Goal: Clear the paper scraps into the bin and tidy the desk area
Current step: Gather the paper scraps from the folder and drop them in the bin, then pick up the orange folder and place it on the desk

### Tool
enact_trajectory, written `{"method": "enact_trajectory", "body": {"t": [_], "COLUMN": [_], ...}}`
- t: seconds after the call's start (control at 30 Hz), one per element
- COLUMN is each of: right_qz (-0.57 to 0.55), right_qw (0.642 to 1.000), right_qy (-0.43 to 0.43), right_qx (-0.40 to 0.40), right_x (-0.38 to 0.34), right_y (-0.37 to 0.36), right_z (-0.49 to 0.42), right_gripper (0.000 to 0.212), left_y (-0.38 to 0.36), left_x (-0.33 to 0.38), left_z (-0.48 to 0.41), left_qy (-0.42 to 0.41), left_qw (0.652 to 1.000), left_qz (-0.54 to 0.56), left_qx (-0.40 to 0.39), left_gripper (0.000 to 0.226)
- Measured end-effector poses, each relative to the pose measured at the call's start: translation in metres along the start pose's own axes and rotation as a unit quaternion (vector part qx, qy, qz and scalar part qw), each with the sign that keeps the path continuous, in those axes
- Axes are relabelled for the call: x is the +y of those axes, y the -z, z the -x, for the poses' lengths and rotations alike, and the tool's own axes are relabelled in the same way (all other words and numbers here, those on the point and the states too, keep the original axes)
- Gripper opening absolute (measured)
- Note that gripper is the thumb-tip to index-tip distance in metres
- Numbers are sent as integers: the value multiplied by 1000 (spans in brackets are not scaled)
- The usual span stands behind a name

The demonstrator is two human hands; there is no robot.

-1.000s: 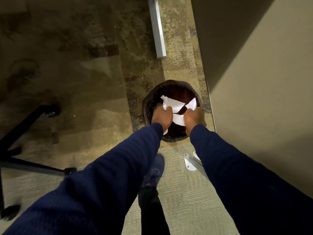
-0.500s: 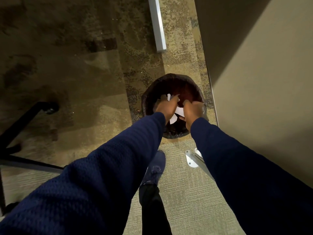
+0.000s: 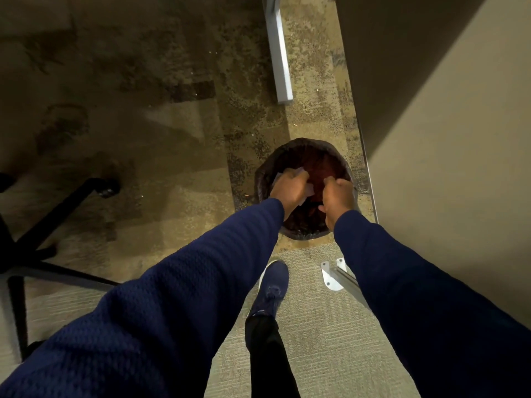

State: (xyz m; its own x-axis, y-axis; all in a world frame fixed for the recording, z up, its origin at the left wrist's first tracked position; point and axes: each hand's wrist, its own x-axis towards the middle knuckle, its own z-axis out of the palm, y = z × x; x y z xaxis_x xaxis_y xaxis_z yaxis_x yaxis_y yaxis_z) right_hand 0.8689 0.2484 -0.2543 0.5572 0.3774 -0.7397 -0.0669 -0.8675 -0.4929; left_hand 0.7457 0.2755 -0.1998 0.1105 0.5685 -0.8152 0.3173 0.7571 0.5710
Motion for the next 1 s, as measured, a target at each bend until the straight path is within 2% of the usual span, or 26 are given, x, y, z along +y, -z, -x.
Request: {"method": "enact_trajectory", "body": {"t": [0.07, 0.2, 0.3, 0.4, 0.5, 0.63, 0.7, 0.77, 0.83, 1.0], "right_qz": [2, -10, -28, -35, -45, -35, -2, 25, 38, 48], "right_qw": [1000, 1000, 999, 999, 997, 993, 989, 986, 983, 966], "right_qy": [4, 18, 19, 31, 50, 78, 108, 119, 135, 191], "right_qx": [4, 8, -4, -23, -32, -79, -101, -114, -120, -168], "right_x": [-10, -20, -28, -40, -51, -64, -67, -71, -72, -75], "right_y": [0, -6, -18, -45, -79, -134, -159, -189, -212, -279], "right_z": [22, 55, 81, 121, 157, 217, 240, 269, 290, 382], "right_gripper": [59, 39, 41, 24, 27, 20, 32, 44, 46, 34], "left_y": [15, 43, 71, 113, 154, 229, 265, 311, 346, 451], "left_x": [8, 13, 19, 20, 21, 16, 14, 5, -1, -30], "left_z": [19, 40, 57, 78, 97, 125, 140, 155, 169, 216], "left_qy": [-6, -10, -15, -36, -58, -78, -70, -65, -66, -77], "left_qw": [1000, 1000, 1000, 999, 998, 994, 993, 990, 987, 972], "left_qz": [6, 4, -2, 6, 16, 50, 61, 57, 47, 85], "left_qx": [-4, -1, 3, 12, 29, 56, 75, 109, 139, 206], "left_gripper": [34, 42, 40, 26, 21, 15, 22, 41, 55, 46]}}
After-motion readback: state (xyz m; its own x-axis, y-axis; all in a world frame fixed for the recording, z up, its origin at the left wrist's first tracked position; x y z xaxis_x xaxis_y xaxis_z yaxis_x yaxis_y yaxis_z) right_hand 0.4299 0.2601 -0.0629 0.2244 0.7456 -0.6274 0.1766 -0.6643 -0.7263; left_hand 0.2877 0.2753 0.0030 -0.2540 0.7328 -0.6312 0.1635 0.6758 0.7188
